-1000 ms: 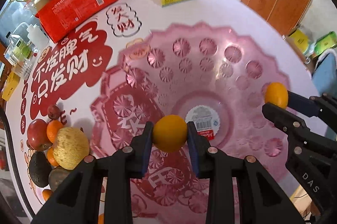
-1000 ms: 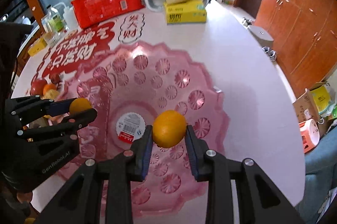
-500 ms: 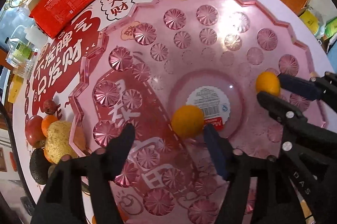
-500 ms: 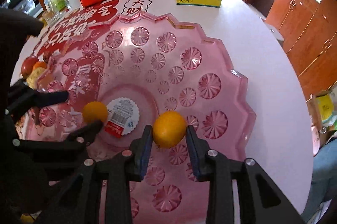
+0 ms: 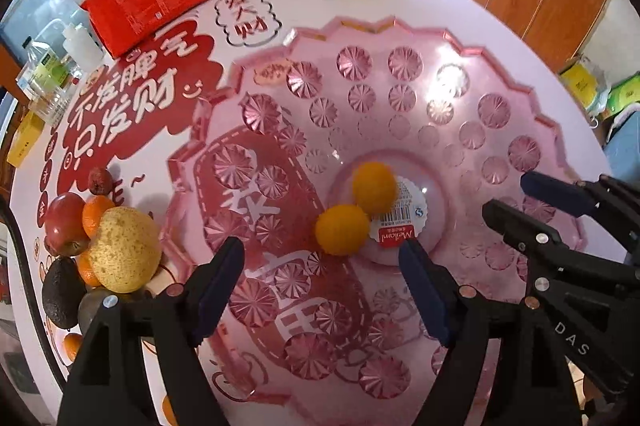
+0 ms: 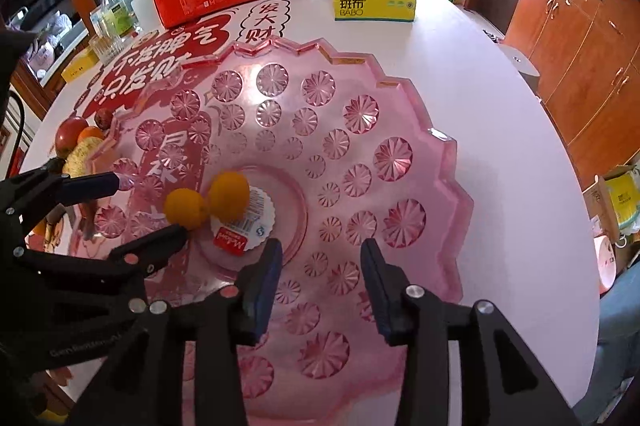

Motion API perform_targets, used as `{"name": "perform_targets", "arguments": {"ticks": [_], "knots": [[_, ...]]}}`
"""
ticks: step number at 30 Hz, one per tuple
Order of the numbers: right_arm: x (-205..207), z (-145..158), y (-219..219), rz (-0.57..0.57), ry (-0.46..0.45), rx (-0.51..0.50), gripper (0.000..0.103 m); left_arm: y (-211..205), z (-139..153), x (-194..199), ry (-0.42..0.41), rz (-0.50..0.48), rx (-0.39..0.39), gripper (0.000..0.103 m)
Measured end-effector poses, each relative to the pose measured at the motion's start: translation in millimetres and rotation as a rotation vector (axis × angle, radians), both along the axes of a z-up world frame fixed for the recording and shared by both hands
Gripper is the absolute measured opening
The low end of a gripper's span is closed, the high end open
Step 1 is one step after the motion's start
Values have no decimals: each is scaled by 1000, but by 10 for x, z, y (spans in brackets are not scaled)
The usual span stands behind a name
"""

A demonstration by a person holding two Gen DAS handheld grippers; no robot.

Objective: Organize fruits
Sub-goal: 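Carry the mandarin into the pink bowl and open the right gripper, then move the right gripper back to the larger mandarin near the fruit pile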

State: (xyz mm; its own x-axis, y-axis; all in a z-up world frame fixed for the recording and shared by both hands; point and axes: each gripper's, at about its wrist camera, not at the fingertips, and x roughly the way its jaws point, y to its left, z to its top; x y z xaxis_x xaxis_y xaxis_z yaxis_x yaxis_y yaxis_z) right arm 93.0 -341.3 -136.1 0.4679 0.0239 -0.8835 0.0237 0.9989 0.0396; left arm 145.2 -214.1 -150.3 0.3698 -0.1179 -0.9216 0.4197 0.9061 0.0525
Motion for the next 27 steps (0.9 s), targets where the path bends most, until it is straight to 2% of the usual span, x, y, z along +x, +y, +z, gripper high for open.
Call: {"name": "perform_targets", "arguments": {"ticks": [8,11,19,27], "knots": [[-112,163,56,-17,-26,25,42,180,126,-75,20,46,17,78],[-182,276,105,-23,-45,35,42,283,258,-151,-3,68,7,78],[-408,674,301,-51,-103,37,42,627,833,-390,-97,75,-50,78],[-644,1133,613,-78,-171,38,42,1210,1440,-624,-182,79,-116,78]]}}
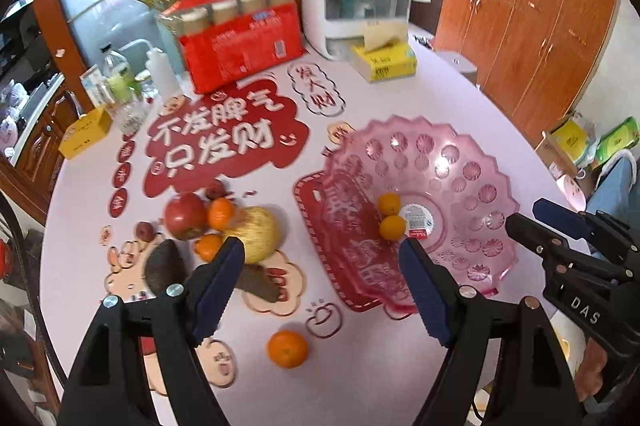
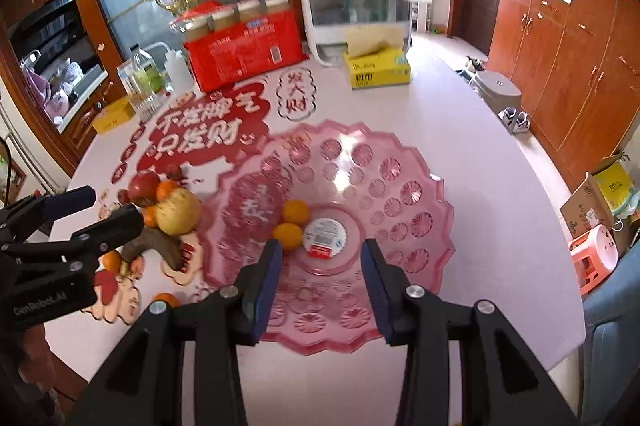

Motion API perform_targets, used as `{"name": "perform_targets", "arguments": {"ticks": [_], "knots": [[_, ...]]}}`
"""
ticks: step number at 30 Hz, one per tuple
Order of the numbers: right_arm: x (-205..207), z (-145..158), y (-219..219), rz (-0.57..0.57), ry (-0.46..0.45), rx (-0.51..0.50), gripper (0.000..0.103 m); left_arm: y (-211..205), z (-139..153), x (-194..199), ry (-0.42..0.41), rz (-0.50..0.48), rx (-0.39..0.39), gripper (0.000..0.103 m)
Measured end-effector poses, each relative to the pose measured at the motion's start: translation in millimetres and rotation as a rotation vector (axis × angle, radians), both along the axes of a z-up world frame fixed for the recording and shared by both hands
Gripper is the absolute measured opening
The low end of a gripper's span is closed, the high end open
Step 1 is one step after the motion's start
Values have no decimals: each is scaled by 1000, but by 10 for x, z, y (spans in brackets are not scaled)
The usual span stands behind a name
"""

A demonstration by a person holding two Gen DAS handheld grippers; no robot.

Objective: Organize fruits
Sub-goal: 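Move the right gripper back to the larger mandarin near the fruit pile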

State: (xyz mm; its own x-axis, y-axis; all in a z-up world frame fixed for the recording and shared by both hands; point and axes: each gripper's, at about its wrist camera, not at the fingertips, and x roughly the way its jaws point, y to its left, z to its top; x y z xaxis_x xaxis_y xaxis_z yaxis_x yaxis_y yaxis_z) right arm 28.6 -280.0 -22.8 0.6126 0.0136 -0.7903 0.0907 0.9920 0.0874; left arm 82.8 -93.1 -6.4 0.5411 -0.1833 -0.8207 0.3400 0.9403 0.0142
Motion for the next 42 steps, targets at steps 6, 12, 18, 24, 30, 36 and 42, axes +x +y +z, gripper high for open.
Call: {"name": "perform_targets", "arguments": {"ticks": [6,12,18,24,30,36,42], "knots": [[-139,341,365,6,-54,19,42,594,304,-109,-33,40,-38,78],[-200,523,808,19,-90,16,42,1304,471,-159,-42,111,-91,80],[-204,550,1220,36,-93,10,42,2018,414,-168,-43,189,-89,80],[-160,442,1585,60,-80,-15,42,2549,132,-131,7,242,-73,80],[-80,139,1885,77,-31,-12,42,2870,-337,-77,89,248,-55,80],[-18,-283,2054,79,41,-4,42,2898,-775,-9,154,194,-33,80],[24,-728,2105,61,116,6,42,2746,-1136,172,193,122,-44,80]]}}
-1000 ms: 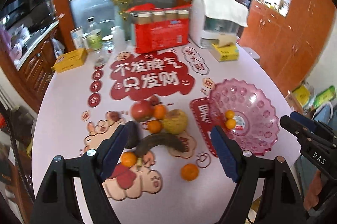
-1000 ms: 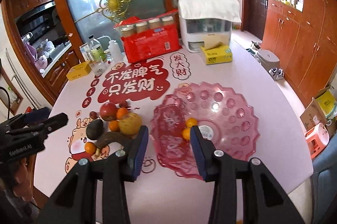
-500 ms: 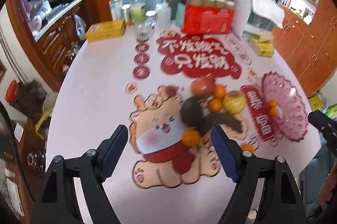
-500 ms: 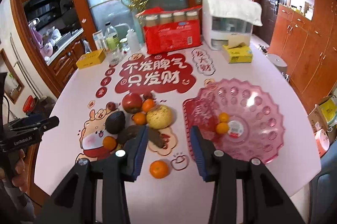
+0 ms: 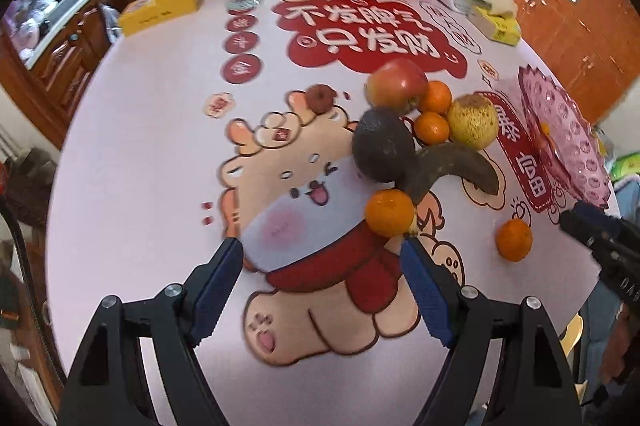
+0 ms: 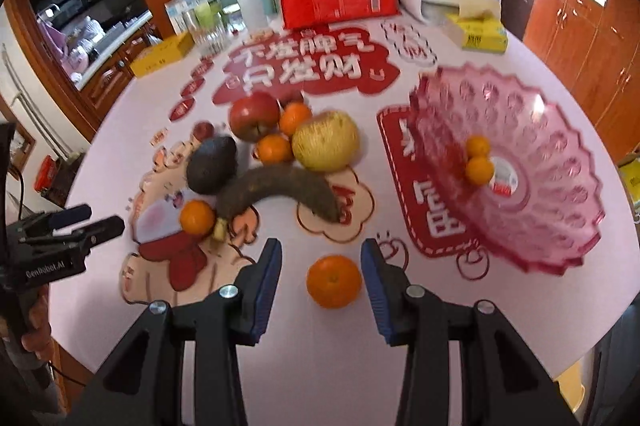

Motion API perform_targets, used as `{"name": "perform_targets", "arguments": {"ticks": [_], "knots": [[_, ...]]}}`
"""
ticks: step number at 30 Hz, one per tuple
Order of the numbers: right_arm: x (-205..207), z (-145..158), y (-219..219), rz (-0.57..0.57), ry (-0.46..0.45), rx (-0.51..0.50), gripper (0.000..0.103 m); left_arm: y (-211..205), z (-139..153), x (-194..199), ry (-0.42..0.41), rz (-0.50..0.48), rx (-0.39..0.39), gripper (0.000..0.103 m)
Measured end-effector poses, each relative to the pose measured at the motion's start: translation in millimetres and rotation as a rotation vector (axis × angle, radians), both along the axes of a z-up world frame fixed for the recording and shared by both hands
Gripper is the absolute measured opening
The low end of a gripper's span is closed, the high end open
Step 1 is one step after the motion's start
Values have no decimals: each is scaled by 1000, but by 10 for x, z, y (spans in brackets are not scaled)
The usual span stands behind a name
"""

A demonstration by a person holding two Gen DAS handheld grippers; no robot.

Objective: Organize fruits
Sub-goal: 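Move the right gripper back to the larger mandarin near the fruit pile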

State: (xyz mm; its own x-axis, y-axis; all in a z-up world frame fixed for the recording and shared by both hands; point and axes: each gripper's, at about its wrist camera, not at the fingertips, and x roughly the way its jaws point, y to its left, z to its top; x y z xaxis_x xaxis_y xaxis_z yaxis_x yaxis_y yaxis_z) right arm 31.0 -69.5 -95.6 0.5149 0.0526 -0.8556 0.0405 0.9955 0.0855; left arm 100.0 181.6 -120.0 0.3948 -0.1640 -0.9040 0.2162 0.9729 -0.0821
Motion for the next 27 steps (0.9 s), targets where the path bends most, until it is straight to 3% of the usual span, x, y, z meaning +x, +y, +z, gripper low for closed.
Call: {"name": "perform_targets", "arguments": {"ticks": [10,27], "knots": [[76,-460,-23,-45,81,63,42,-259,-441,286,78,-63,-82,74],[168,-644,-162,-125,80,40,42,-588,-662,393,113,-169,-104,46]]}}
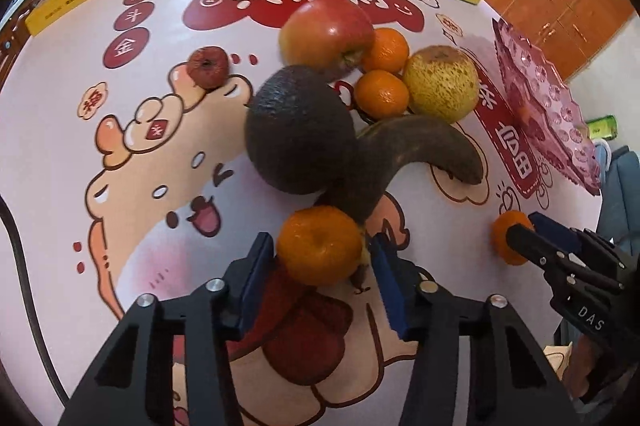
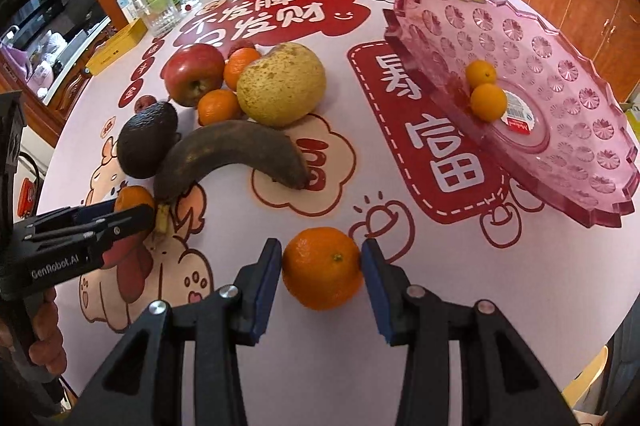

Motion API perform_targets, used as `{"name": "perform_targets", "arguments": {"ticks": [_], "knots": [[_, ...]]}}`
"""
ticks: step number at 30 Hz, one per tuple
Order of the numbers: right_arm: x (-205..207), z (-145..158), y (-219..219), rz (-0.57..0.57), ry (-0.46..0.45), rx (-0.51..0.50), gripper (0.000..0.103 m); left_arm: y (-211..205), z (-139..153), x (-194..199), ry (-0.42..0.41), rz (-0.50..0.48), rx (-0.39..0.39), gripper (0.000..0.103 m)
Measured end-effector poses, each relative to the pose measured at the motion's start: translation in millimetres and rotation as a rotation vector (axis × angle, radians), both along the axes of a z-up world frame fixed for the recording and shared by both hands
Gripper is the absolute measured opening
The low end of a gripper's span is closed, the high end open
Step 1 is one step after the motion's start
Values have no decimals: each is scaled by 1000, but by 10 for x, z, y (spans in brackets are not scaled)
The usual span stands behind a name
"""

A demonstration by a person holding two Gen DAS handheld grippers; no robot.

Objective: Organize fruits
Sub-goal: 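Move the right gripper back to the larger mandarin near the fruit pile, then close the right gripper on the larger mandarin and lift it, then carry the mandarin into the pink bowl and open the right gripper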

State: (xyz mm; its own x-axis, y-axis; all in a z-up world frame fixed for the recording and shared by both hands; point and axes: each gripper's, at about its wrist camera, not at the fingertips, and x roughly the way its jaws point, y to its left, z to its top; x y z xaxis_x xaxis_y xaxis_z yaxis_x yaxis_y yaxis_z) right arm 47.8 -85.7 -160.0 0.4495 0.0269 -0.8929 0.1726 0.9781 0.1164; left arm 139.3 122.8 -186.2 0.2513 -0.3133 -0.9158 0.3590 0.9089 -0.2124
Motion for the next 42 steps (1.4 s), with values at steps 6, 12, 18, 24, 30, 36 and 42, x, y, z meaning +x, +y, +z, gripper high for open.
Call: {"name": "perform_targets", "arguments": {"ticks": [6,12,18,24,30,36,42], "knots": [[21,-20,-21,-5,2,16,45,-1,-17,42,0,4,-10,45],[53,-140,-10,0,37,61,48,41,-52,71,10,16,-19,41],[78,-159,51,20,41,41,45,66,-59,71,11,10,-35,39],[65,-89,123,55,34,59,44,85,45,7,-12,3,-43,39],[-3,209,244,98,-6,37,44,25,386,-181,-79,-57,-35,39],[-140,602,294,130,-60,-5,44,-74,801,-410,-150,-99,-78,39],[-366,959,173,145,-137,-37,44,-360,1104,-596,-219,-147,-99,39]]}}
